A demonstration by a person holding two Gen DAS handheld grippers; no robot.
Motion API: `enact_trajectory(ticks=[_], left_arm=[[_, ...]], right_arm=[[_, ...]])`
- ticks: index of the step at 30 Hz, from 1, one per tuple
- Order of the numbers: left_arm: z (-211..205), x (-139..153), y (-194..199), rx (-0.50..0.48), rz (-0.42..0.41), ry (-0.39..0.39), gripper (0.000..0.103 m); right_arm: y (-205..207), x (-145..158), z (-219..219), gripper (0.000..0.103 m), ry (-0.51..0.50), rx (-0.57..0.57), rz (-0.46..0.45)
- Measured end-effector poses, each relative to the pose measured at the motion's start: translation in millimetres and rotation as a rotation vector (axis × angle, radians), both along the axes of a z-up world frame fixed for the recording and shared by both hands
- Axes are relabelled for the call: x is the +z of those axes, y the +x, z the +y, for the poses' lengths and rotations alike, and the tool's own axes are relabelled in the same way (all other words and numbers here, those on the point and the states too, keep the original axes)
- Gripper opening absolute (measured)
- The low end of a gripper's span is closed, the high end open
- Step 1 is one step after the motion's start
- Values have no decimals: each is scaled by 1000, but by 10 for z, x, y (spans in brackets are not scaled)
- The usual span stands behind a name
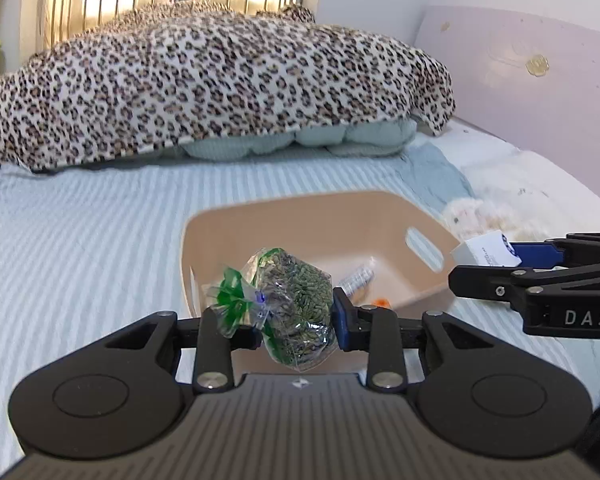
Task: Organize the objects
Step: 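Lift both held items and carry them over the basket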
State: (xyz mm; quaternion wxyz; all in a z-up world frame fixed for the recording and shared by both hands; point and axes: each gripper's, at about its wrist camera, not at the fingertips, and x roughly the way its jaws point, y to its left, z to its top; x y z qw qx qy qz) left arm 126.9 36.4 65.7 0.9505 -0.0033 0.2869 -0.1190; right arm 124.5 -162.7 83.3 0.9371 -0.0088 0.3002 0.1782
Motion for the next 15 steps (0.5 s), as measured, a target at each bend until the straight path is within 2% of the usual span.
enact_trajectory(ticks=[9,11,15], left_arm=[[-78,-20,448,40,-6,52,35],[-100,-66,567,49,7,70,35],[-116,-175,793,80,56,58,35]], right_arm=[[445,89,4,56,44,-31,-5],[567,71,38,56,40,-37,-4],[787,-15,98,56,22,-48,11]])
